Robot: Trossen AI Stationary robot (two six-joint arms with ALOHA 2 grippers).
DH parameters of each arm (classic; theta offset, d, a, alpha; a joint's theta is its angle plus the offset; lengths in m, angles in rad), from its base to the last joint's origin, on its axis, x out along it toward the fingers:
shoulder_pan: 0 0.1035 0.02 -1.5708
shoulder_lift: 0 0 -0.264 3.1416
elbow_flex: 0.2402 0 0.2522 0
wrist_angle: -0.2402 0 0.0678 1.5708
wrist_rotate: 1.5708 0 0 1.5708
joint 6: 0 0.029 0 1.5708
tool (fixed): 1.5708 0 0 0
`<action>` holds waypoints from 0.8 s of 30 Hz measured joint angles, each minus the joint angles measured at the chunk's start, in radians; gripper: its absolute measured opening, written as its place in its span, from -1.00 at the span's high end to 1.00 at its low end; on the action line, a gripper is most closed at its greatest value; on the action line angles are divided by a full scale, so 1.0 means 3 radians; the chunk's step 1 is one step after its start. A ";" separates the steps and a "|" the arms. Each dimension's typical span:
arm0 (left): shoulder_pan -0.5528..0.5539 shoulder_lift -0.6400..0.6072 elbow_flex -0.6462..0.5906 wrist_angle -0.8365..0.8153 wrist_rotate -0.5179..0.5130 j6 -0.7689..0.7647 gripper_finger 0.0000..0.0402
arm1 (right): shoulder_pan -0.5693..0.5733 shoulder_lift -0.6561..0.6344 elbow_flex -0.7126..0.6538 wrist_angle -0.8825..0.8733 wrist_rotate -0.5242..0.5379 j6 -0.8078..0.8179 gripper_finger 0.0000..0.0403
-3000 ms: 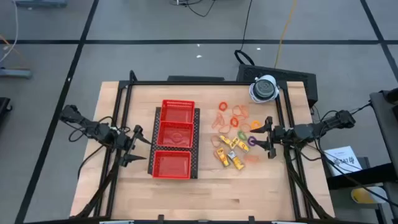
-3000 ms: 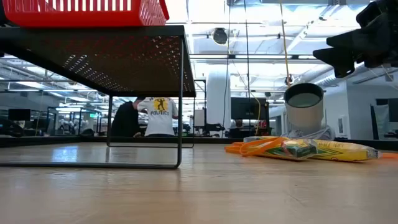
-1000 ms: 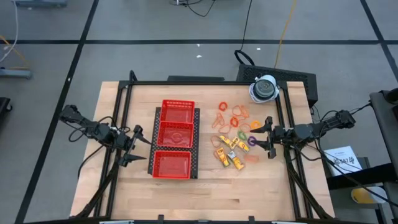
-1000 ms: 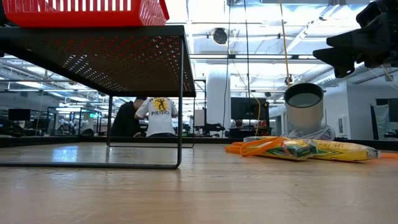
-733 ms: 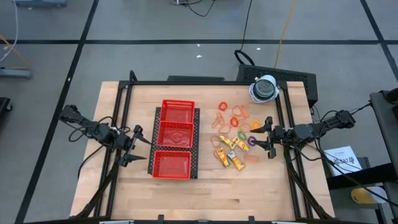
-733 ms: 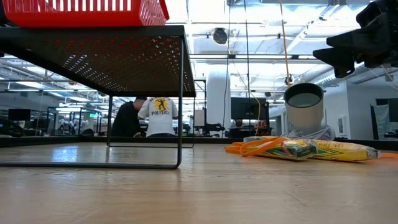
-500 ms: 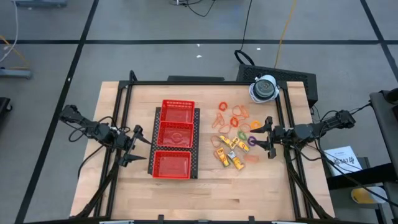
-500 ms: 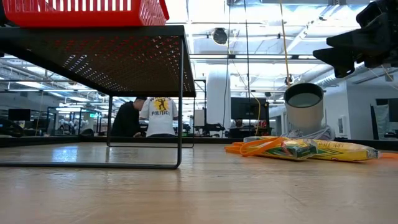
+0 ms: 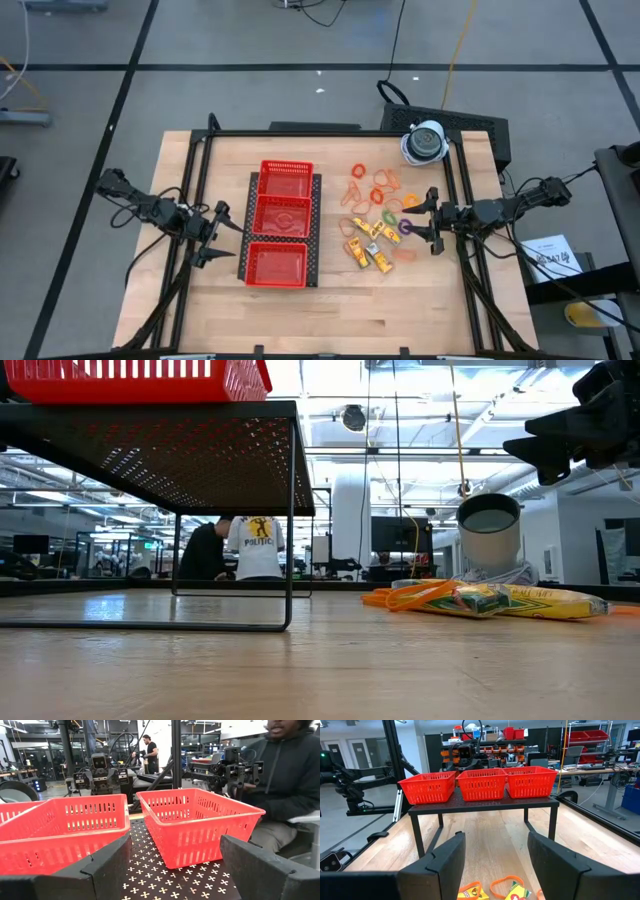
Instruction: Pick & Place Office Desk Supplies
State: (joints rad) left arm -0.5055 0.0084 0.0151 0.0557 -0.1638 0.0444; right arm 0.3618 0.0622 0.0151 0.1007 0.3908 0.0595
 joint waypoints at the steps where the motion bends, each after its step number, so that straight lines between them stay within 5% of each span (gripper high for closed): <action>1: 0.0000 -0.0001 0.0001 0.0000 0.0000 0.0000 -0.54 | -0.0001 0.0000 0.0000 0.0000 0.0000 0.0000 -0.02; 14: 0.0001 -0.0001 0.0000 -0.0001 0.0000 0.0000 -0.54 | 0.0000 0.0000 0.0001 0.0002 0.0000 0.0031 -0.02; 20: 0.0000 0.0000 0.0001 0.0001 0.0000 0.0000 -0.54 | -0.0003 0.0000 0.0000 0.0014 0.0029 0.1073 -0.03; 24: 0.0001 0.0001 0.0000 0.0001 0.0000 0.0000 -0.54 | -0.0006 -0.0001 0.0000 0.0100 0.0106 0.1221 -0.03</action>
State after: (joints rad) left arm -0.5053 0.0086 0.0151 0.0558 -0.1638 0.0444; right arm 0.3599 0.0620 0.0151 0.1306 0.4225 0.4257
